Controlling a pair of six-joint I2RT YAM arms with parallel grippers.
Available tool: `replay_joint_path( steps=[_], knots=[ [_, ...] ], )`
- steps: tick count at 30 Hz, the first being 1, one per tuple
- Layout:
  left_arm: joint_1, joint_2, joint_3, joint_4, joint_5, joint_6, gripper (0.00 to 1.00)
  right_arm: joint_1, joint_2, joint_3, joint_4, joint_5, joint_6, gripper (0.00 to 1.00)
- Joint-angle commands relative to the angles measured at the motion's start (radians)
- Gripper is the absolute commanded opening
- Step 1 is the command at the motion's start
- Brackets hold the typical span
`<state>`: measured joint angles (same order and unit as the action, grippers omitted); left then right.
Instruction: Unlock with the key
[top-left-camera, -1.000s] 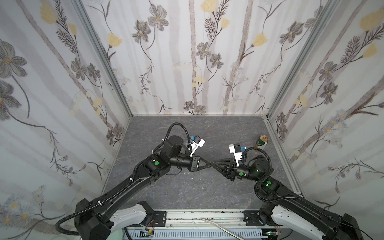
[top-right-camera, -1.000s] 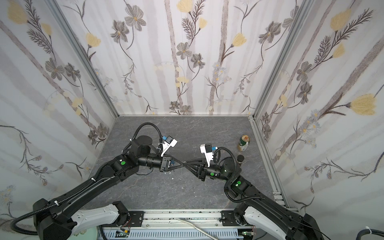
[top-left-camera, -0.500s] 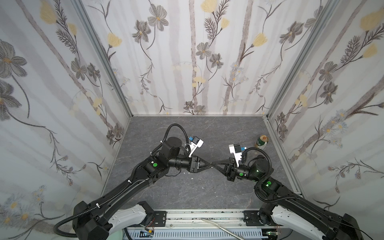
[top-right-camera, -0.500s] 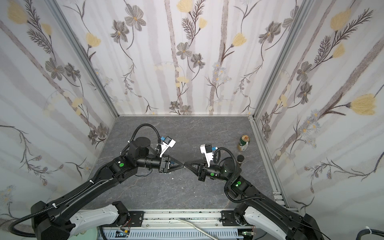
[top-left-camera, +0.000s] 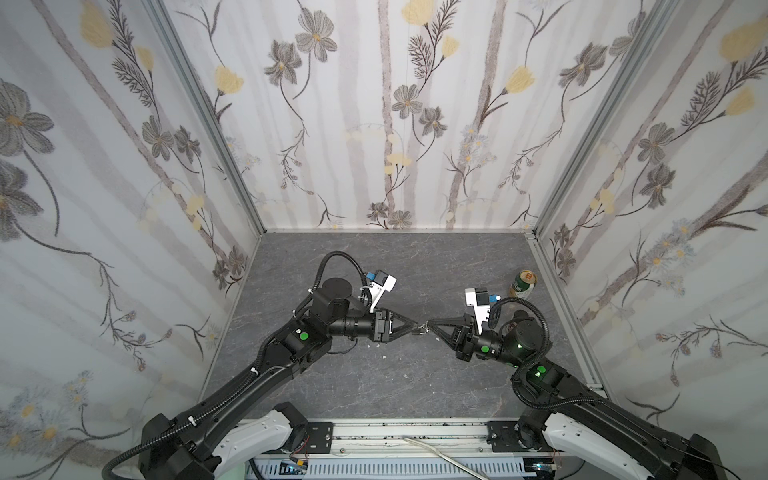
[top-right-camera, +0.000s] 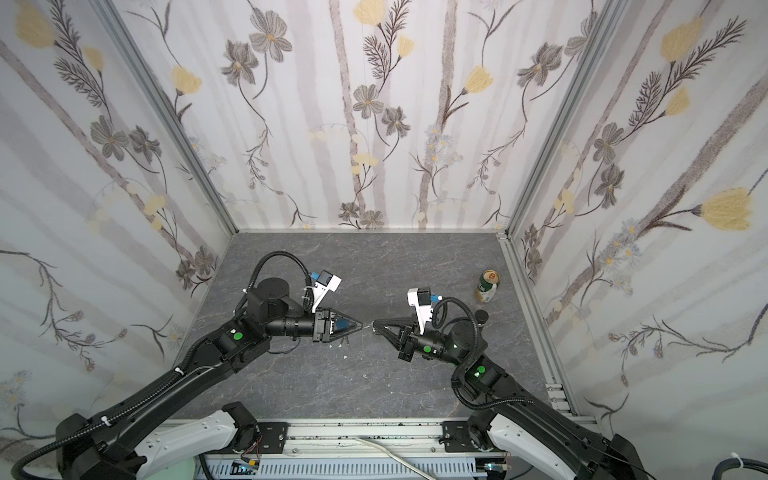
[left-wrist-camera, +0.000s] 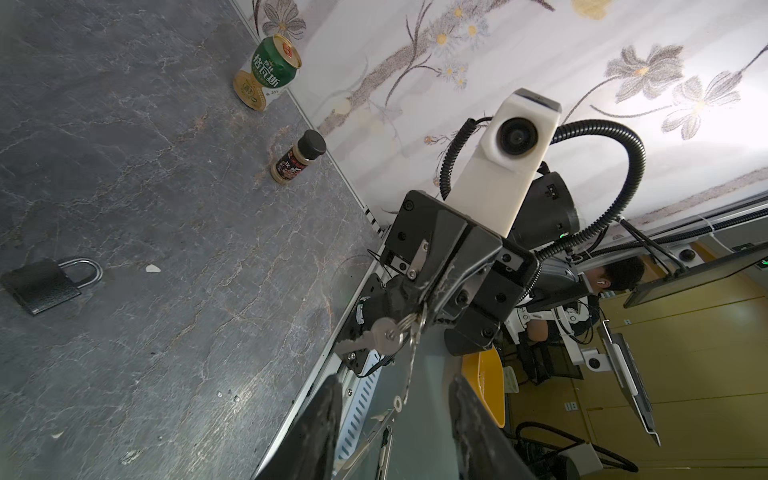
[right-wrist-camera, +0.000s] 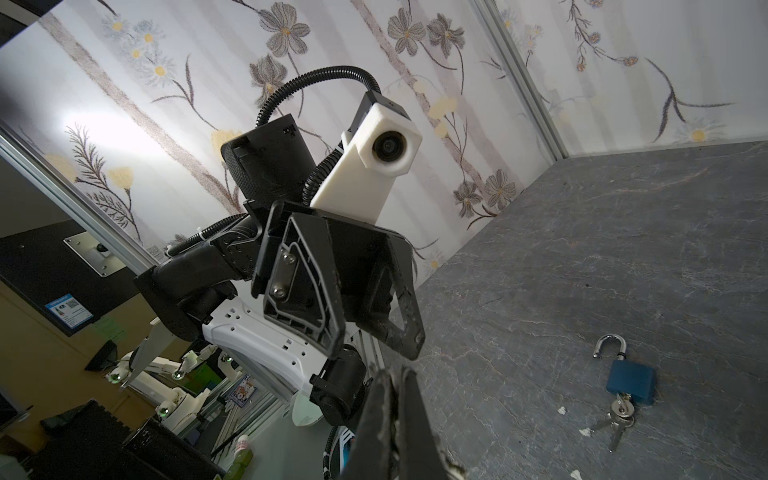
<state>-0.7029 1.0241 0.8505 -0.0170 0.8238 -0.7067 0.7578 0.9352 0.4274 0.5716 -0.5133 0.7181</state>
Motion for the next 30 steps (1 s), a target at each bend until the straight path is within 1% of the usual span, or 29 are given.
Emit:
replay_joint_path(
  steps=[1,6,13,16,20,24,25,29,30],
  knots=[
    [0.000,0.006,-0.006,0.105,0.045,-0.041,0.45,0.001,0.007,-0.002,0.077,0.018,0.023,0.00],
    [-0.001,0.014,-0.013,0.144,0.060,-0.065,0.41,0.001,0.020,-0.004,0.095,0.027,0.029,0.00],
    [-0.011,0.024,-0.019,0.164,0.063,-0.073,0.32,0.001,0.043,-0.012,0.142,0.036,0.053,0.00],
    [-0.012,0.024,-0.019,0.163,0.063,-0.071,0.26,0.000,0.050,-0.014,0.154,0.038,0.060,0.00],
    [-0.012,0.022,-0.021,0.159,0.056,-0.067,0.14,0.001,0.057,-0.015,0.159,0.034,0.066,0.00],
    [-0.012,0.022,-0.021,0.152,0.047,-0.061,0.05,0.001,0.060,-0.018,0.163,0.025,0.071,0.00],
    [-0.012,0.023,-0.019,0.146,0.042,-0.057,0.03,0.000,0.060,-0.018,0.161,0.024,0.071,0.00],
    [-0.012,0.021,0.001,0.066,0.012,-0.010,0.00,0.000,0.058,-0.021,0.138,0.025,0.062,0.00],
    [-0.012,0.023,0.007,0.043,0.008,0.001,0.00,0.001,0.053,-0.021,0.124,0.029,0.056,0.05]
  ],
)
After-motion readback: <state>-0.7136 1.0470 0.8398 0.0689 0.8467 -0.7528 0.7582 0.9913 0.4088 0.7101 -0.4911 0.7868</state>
